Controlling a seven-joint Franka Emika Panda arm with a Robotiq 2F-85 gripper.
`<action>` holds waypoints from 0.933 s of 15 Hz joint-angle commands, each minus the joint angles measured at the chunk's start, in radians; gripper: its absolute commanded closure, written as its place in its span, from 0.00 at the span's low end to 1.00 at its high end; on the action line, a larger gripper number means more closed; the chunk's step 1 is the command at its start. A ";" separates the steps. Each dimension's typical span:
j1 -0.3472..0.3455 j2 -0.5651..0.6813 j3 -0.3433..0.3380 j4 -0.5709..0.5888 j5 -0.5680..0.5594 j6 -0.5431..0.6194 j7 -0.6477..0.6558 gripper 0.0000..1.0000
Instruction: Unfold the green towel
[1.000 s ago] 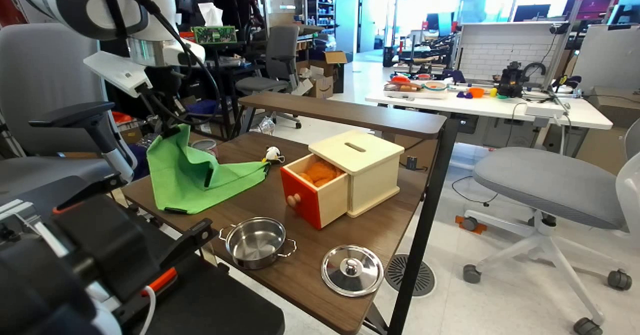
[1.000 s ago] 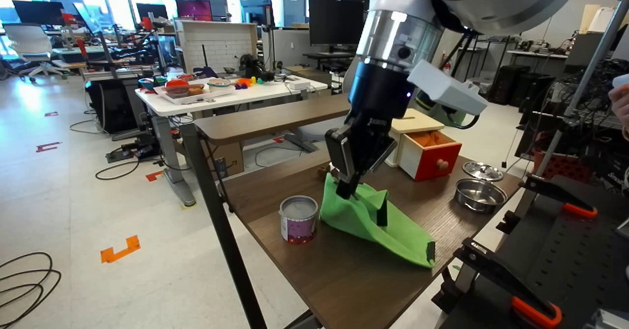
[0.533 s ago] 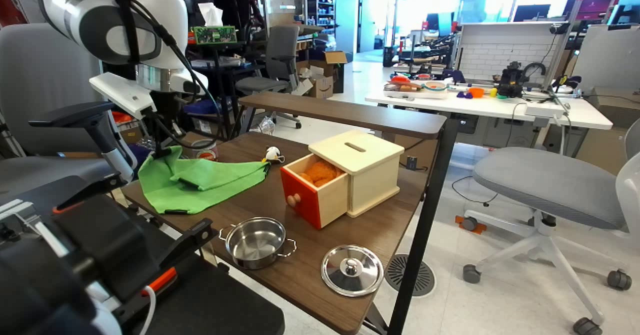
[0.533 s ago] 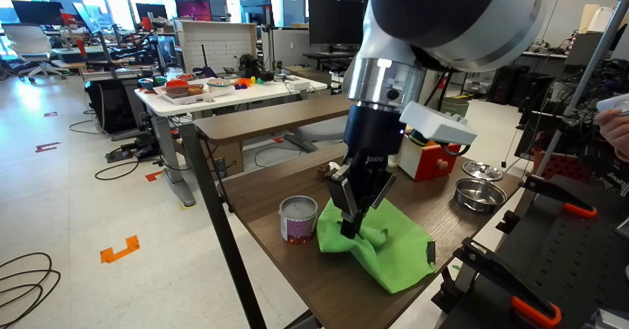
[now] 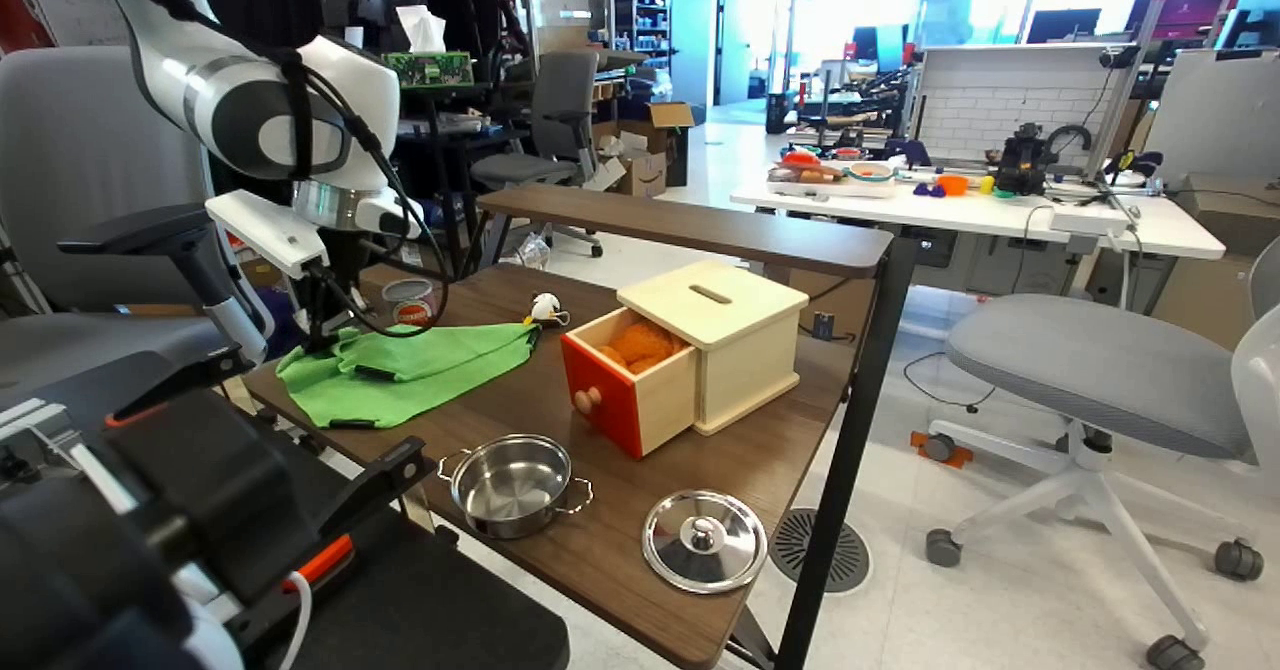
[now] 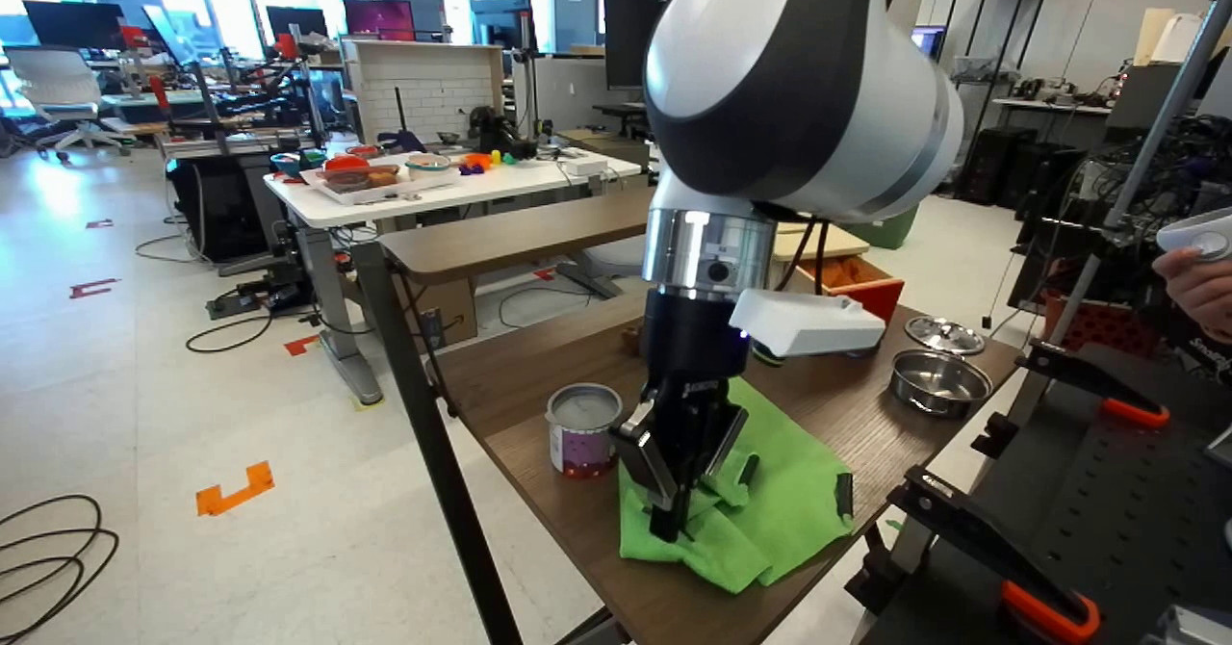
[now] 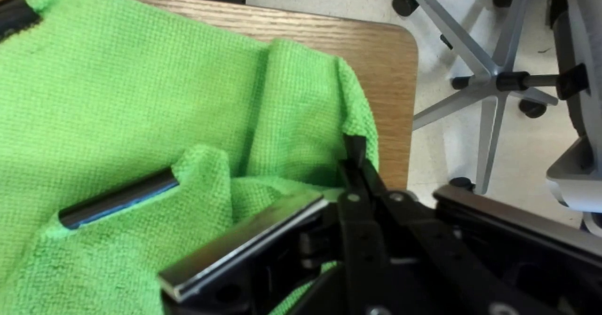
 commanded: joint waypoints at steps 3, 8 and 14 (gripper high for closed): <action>0.057 0.067 -0.053 0.102 -0.019 -0.059 0.050 0.58; 0.042 -0.002 -0.062 0.062 -0.014 -0.039 0.047 0.22; -0.034 -0.211 -0.010 -0.093 0.044 0.003 -0.004 0.00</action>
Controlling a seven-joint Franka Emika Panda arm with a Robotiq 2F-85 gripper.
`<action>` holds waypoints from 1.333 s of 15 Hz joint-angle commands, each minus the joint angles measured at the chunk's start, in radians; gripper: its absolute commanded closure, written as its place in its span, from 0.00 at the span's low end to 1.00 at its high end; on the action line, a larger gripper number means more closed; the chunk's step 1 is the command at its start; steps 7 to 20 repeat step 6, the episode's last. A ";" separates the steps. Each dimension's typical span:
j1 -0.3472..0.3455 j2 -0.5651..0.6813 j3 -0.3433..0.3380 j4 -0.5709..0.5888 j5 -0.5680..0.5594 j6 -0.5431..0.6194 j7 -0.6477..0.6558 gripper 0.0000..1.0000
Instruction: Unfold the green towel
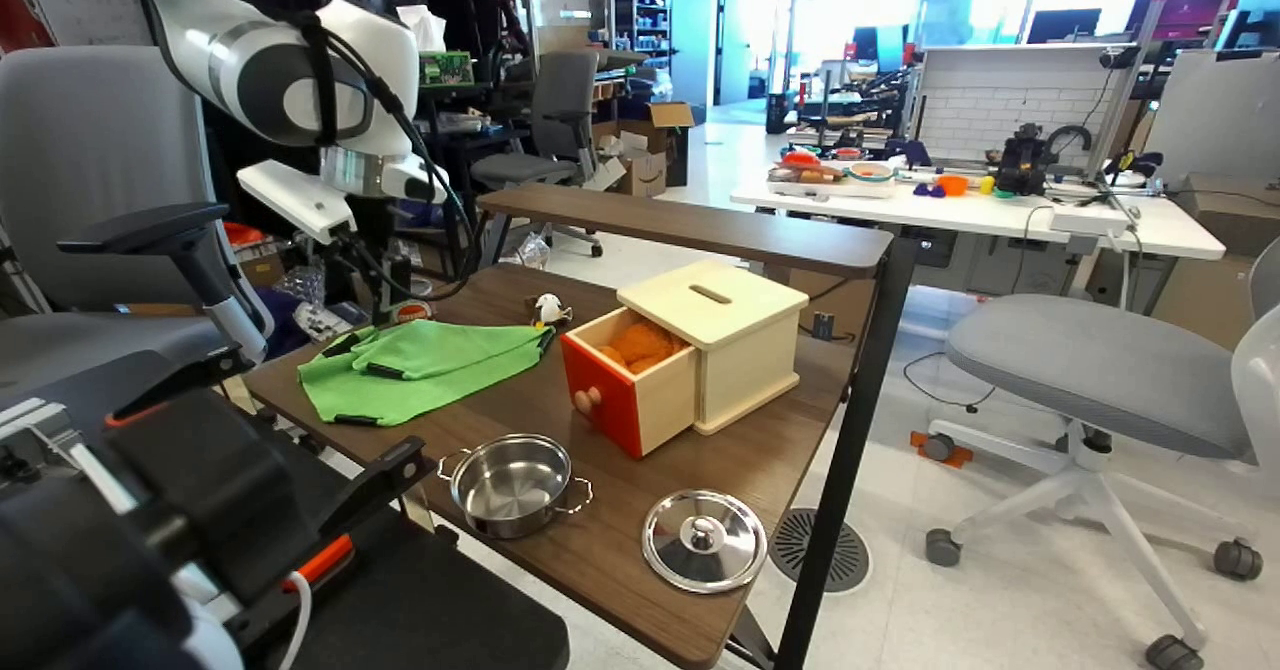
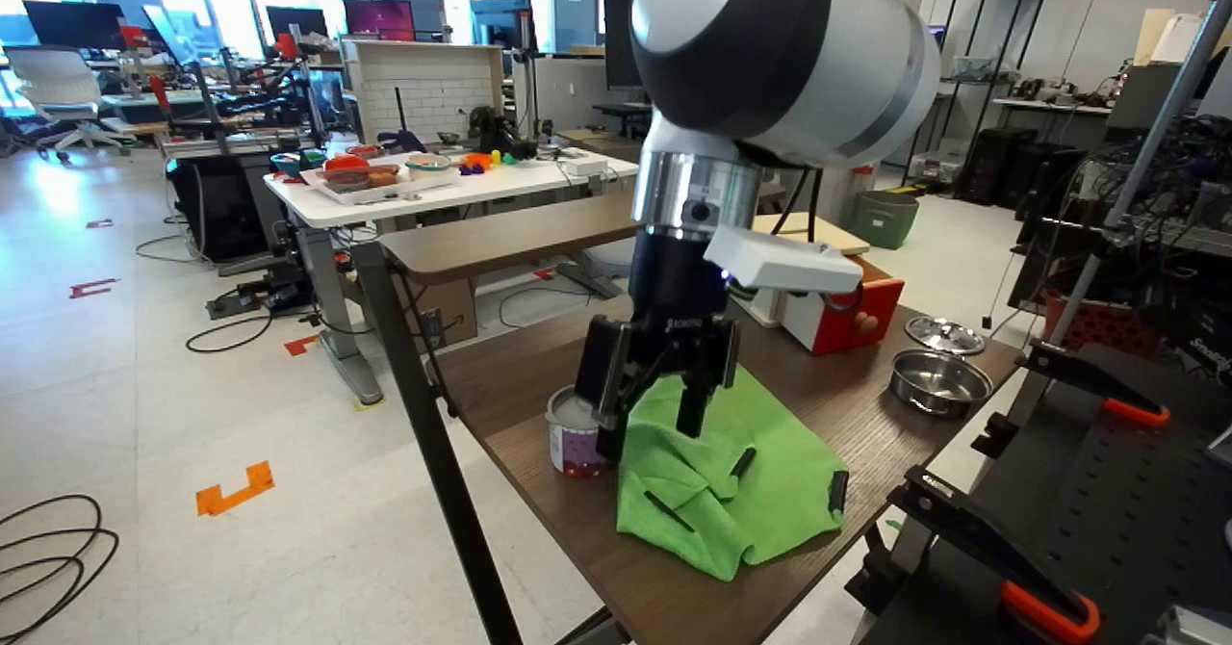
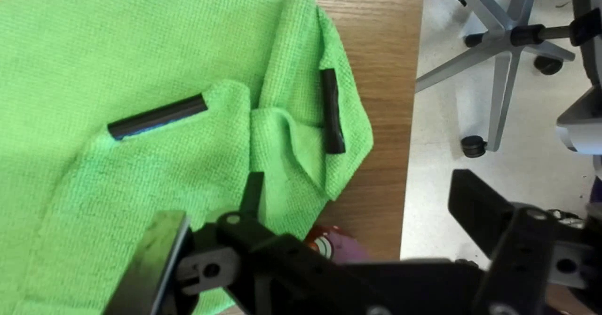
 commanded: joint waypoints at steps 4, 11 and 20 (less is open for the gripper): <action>-0.035 -0.158 0.015 -0.109 0.048 -0.004 -0.023 0.00; -0.032 -0.158 0.014 -0.108 0.047 -0.004 -0.022 0.00; -0.032 -0.158 0.014 -0.108 0.047 -0.004 -0.022 0.00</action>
